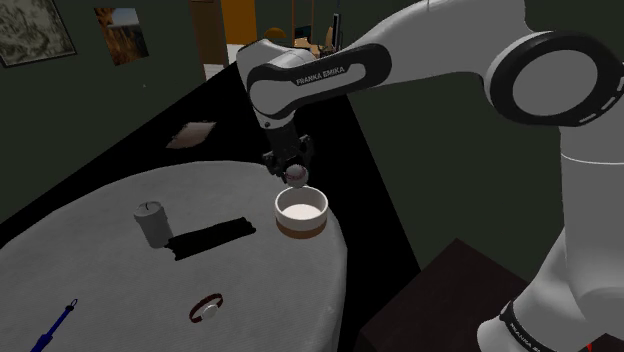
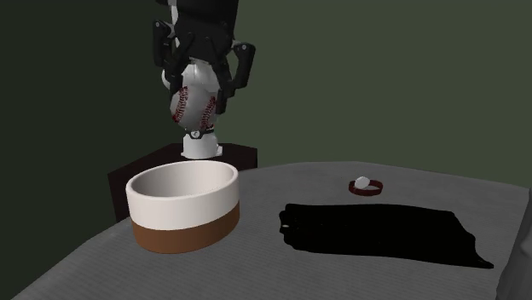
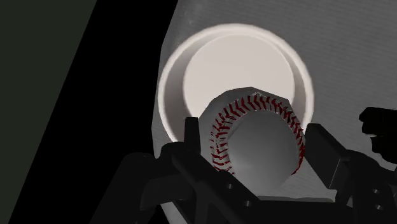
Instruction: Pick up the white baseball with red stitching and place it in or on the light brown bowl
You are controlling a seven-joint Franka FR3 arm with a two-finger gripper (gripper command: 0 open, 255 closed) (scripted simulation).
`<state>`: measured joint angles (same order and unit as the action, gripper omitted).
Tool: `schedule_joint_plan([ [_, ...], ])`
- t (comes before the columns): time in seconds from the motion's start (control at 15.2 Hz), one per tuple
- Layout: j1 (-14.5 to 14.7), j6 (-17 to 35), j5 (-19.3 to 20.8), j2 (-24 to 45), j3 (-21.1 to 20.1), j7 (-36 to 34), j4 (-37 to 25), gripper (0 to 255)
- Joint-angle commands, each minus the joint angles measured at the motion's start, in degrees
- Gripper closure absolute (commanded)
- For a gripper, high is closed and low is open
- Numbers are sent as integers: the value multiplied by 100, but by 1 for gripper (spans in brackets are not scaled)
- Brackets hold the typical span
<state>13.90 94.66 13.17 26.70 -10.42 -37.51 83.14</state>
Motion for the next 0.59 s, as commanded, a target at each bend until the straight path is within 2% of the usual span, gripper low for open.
schedule_joint_plan([
  [0.0, -160, 118, 6, -143, 58, 191, 225, 255],
  [0.53, -170, 642, 52, 22, 76, 94, 595, 255],
])
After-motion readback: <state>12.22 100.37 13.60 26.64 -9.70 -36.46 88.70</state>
